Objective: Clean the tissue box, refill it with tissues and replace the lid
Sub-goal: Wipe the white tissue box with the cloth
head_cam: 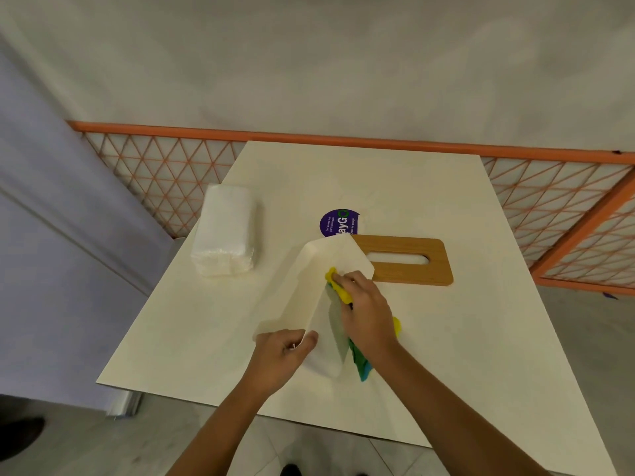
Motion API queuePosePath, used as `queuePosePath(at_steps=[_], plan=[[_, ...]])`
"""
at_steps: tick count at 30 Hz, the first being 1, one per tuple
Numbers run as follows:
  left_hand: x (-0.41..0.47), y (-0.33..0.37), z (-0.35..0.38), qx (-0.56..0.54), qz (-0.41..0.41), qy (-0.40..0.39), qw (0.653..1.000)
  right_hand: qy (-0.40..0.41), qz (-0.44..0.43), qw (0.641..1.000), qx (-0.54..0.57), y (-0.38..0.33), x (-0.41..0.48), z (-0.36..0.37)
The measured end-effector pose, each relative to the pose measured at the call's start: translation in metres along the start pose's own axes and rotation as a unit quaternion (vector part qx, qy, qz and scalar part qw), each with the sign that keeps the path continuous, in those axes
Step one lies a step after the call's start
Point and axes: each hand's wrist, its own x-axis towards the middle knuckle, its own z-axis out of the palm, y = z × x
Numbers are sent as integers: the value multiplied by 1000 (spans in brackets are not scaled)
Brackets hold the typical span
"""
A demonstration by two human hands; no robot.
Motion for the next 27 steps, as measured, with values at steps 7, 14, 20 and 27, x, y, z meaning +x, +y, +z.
queuePosePath(at_steps=[7,14,20,27], plan=[[-3,3,5,-4,-20,18,1000,-33,-82,996,-22,0,-17,-3],[-15,15,25,52,5,52,997,-69,143,987,-18,46,0,-29],[-21,29,56,263,68,118,955,-67,290,952,-70,122,-25,-66],[-23,33,87,311,46,118,942,-61,371,924,-67,169,-56,-84]])
